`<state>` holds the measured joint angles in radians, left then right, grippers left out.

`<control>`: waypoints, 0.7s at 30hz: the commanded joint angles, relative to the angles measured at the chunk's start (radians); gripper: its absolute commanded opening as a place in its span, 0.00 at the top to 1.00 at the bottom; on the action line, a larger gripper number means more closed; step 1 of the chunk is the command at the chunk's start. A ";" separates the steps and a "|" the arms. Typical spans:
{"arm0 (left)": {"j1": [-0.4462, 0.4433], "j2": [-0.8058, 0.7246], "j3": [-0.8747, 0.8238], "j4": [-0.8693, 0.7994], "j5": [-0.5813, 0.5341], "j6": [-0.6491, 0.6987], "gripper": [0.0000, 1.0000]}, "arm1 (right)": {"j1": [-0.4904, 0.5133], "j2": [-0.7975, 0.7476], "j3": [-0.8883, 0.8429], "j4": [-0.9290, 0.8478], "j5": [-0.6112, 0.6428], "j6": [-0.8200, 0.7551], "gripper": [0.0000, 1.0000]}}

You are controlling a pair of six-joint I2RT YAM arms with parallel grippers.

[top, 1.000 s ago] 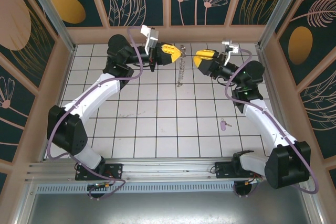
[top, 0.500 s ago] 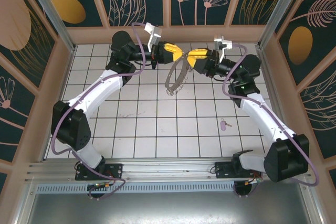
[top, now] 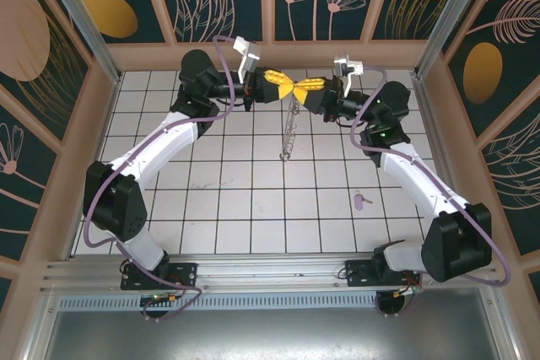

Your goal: Put the keys on the keyring

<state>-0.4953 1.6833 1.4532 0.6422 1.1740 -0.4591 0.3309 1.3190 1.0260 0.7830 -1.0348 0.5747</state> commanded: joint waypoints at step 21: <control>0.008 -0.090 -0.113 0.223 -0.524 -0.209 0.38 | -0.034 0.060 0.009 0.358 0.127 0.131 1.00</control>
<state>-0.4908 1.6436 1.3724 0.7391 0.8352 -0.5838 0.3042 1.3735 1.0328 0.9386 -0.9600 0.6380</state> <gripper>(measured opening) 0.610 0.049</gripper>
